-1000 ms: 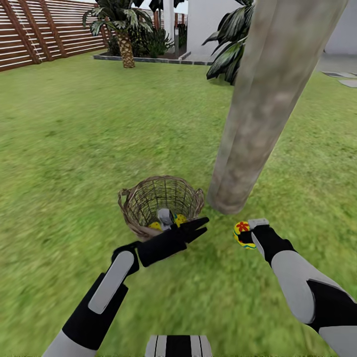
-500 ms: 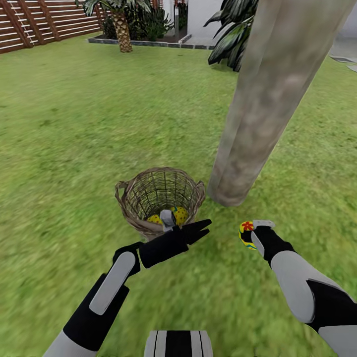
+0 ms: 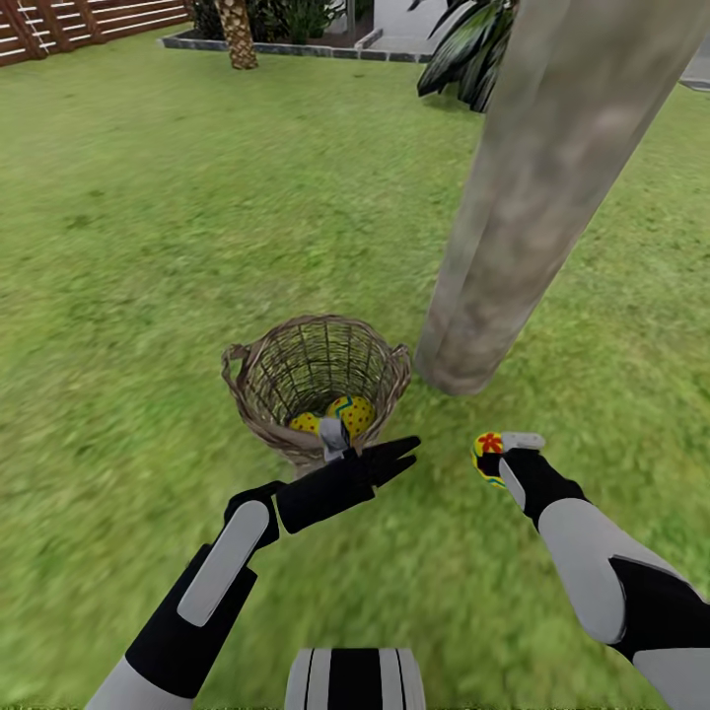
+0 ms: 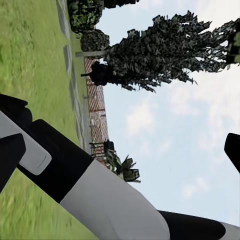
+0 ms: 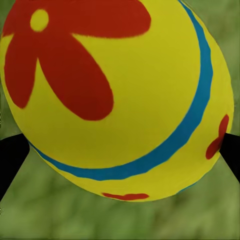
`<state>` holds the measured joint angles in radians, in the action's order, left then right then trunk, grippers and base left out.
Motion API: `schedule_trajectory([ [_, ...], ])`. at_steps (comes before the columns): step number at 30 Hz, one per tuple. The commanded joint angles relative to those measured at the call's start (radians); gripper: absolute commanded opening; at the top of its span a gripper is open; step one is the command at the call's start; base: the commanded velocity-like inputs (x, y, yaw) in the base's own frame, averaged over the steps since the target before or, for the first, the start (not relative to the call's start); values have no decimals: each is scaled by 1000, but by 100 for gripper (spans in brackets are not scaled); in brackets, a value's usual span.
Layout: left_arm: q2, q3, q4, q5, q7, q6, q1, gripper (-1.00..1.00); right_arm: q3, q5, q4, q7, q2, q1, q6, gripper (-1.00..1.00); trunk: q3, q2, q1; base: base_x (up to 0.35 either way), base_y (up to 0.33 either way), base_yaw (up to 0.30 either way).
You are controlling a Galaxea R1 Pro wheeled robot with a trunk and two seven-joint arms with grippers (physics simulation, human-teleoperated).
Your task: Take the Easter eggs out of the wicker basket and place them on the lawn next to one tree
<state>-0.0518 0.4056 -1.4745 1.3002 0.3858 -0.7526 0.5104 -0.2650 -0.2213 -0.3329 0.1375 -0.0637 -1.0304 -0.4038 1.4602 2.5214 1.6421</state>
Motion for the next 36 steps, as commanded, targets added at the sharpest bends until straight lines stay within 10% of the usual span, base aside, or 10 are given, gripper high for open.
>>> schedule_trajectory([
  [1, 0, -1, 0, 4, 1, -5, 0, 100, -6, -11, -1, -7, 1, 0, -7, -100, 5, 1, 0, 0, 0, 0],
  [31, 0, -1, 1, 4, 2, -5, 0, 100, -5, -12, -3, -25, 1, 0, -9, -100, 113, 7, 13, 0, 0, 0],
  [32, 0, -1, 1, 4, 4, -5, 0, 100, -6, -12, -3, -25, 1, 0, -9, 100, 113, 7, 13, 0, 0, 0],
  [36, 0, -2, 1, 4, 5, -4, 0, 100, -6, -12, -3, -42, 1, 0, -6, 100, 113, 7, 13, 0, 0, 0],
])
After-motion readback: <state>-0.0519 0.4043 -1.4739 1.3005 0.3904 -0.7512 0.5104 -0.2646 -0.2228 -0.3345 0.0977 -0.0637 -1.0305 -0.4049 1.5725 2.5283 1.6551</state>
